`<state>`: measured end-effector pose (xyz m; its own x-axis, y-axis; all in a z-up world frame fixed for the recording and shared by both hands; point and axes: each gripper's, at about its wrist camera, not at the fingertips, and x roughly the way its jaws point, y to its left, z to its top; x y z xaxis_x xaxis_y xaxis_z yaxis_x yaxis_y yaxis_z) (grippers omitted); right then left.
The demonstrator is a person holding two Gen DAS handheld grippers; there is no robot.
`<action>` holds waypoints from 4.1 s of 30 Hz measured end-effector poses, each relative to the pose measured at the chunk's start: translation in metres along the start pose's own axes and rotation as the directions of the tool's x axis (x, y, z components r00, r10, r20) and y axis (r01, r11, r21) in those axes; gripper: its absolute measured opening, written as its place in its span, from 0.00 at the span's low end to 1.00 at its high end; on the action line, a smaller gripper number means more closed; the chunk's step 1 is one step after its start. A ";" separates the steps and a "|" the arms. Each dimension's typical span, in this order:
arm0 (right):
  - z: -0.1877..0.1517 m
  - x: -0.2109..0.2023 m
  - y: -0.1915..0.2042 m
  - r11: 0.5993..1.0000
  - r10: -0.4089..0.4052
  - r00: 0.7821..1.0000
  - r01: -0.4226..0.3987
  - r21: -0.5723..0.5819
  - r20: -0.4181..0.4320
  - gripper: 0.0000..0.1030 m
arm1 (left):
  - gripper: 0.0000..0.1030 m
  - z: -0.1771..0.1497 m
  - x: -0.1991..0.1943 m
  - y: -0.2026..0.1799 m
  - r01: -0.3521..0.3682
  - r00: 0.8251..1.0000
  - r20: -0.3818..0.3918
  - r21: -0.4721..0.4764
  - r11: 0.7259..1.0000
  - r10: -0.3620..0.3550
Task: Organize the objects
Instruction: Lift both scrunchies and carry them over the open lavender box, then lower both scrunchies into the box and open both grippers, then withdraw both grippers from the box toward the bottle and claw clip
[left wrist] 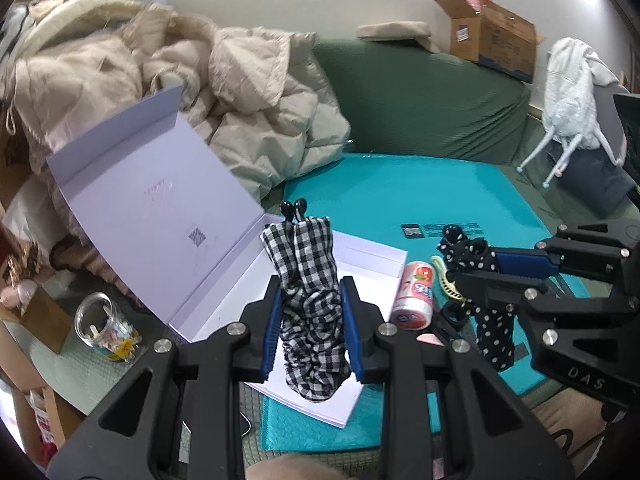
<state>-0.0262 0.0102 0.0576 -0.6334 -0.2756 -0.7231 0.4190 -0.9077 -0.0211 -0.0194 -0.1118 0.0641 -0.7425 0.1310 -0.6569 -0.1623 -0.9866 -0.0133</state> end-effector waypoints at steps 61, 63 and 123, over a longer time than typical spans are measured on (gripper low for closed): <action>0.056 0.222 -0.047 0.965 0.261 0.953 -0.263 0.009 -0.152 0.17 | 0.26 0.028 0.223 0.069 -0.143 0.948 -0.304 -0.151 0.978 0.092; 0.056 0.221 -0.046 0.967 0.253 0.956 -0.255 0.003 -0.148 0.17 | 0.26 0.028 0.224 0.068 -0.143 0.948 -0.306 -0.152 0.978 0.091; 0.008 0.092 -0.082 0.996 0.032 0.999 -0.030 0.079 -0.025 0.54 | 0.63 0.023 0.113 0.002 -0.097 0.990 -0.113 -0.080 0.992 0.088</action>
<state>-0.1237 0.0570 -0.0019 -0.6037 -0.2963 -0.7401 0.3847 -0.9214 0.0551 -0.1184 -0.0966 0.0069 -0.6754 0.0317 -0.7368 -0.0368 -0.9993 -0.0093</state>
